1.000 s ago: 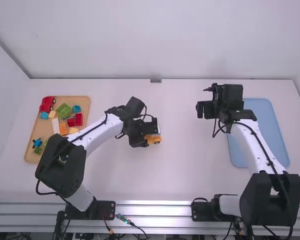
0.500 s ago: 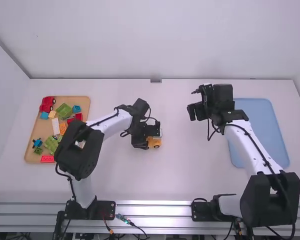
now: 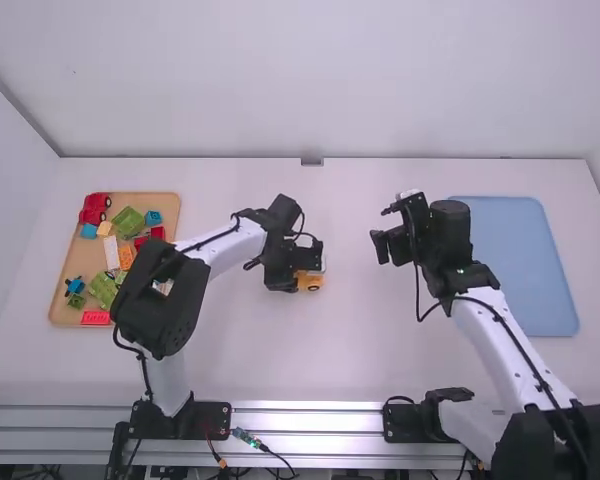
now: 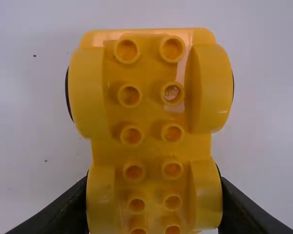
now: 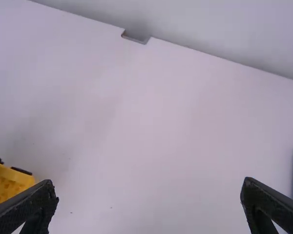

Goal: Assemble lego blocks to make yellow taxi

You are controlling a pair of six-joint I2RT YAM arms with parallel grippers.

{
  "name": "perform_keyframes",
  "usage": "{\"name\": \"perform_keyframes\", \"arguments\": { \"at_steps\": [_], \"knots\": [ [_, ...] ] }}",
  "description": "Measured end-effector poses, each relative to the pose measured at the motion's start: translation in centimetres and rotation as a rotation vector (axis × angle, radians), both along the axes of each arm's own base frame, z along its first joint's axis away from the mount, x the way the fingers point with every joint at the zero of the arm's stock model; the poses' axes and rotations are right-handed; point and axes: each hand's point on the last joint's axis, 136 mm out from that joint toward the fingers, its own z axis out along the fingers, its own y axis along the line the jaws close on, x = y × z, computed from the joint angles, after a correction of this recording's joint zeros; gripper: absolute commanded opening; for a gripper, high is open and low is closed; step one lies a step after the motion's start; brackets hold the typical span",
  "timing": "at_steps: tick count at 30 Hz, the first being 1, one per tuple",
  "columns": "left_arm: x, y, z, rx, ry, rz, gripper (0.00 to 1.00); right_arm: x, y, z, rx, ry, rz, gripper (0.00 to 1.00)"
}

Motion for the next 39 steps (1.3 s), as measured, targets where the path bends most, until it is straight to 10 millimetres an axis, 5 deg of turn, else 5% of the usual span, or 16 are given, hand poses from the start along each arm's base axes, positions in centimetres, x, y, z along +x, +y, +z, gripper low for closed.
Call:
{"name": "perform_keyframes", "arguments": {
  "at_steps": [10, 21, 25, 26, 31, 39],
  "knots": [
    [-0.6, 0.3, -1.6, 0.008, -0.008, -0.002, 0.14, -1.1, 0.1, 0.8, 0.015, -0.034, 0.014, 0.99],
    [-0.6, 0.6, -2.7, 0.015, -0.018, 0.001, 0.32, -1.1, 0.3, 0.9, 0.021, -0.039, 0.020, 0.99],
    [-0.7, 0.5, -2.7, 0.008, -0.016, 0.000, 0.57, -1.1, 0.3, 0.9, 0.020, -0.040, 0.020, 0.99],
    [-0.7, 0.5, -2.7, 0.009, -0.015, -0.001, 0.72, -1.1, 0.3, 0.9, 0.020, -0.040, 0.020, 0.99],
    [-0.4, 0.7, -2.9, 0.025, -0.032, 0.011, 0.99, -1.1, 0.3, 0.9, 0.018, -0.041, 0.022, 0.99],
    [0.0, 1.4, -2.8, 0.062, -0.030, 0.076, 0.99, -1.1, 0.3, 1.0, 0.018, -0.043, 0.022, 0.99]
  ]
}}
